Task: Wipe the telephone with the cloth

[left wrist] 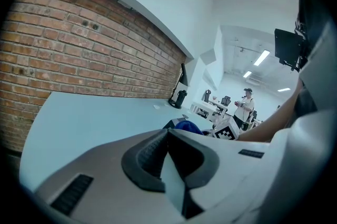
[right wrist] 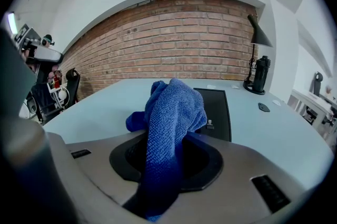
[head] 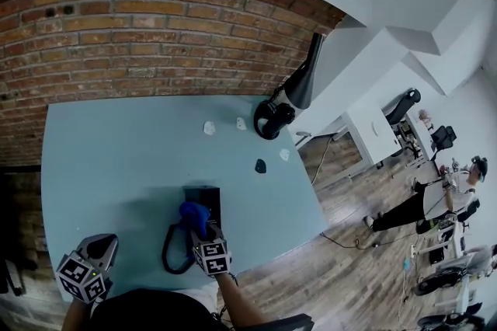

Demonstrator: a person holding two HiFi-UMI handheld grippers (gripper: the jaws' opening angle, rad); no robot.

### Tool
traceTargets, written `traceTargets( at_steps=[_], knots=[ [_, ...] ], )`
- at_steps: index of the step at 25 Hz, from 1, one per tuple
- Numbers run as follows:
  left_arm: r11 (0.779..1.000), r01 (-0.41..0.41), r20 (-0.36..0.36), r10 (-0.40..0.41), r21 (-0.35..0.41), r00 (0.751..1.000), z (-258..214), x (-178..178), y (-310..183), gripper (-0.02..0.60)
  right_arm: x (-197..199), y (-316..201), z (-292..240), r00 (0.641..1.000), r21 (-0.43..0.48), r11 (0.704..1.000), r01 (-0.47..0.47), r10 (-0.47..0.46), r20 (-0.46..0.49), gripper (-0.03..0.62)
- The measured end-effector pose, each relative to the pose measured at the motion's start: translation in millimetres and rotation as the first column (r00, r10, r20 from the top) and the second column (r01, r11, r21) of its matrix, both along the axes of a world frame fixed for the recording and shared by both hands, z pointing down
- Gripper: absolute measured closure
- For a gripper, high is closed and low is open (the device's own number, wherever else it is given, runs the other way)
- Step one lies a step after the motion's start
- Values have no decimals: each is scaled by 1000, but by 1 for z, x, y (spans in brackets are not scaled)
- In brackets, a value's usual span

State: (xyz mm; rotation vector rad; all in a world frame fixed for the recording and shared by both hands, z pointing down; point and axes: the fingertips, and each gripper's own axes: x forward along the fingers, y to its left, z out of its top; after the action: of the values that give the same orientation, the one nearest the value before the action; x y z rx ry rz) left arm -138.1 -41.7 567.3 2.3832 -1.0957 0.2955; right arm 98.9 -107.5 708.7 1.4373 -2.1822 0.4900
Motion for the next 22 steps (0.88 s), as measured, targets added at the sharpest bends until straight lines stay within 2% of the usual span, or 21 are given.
traceTargets(
  at_steps=[22],
  knots=[
    [999,-46,10,46,-22,999,10,11,10,580,-1,42,19,1000,-67,998,-7,9,22,461]
  ],
)
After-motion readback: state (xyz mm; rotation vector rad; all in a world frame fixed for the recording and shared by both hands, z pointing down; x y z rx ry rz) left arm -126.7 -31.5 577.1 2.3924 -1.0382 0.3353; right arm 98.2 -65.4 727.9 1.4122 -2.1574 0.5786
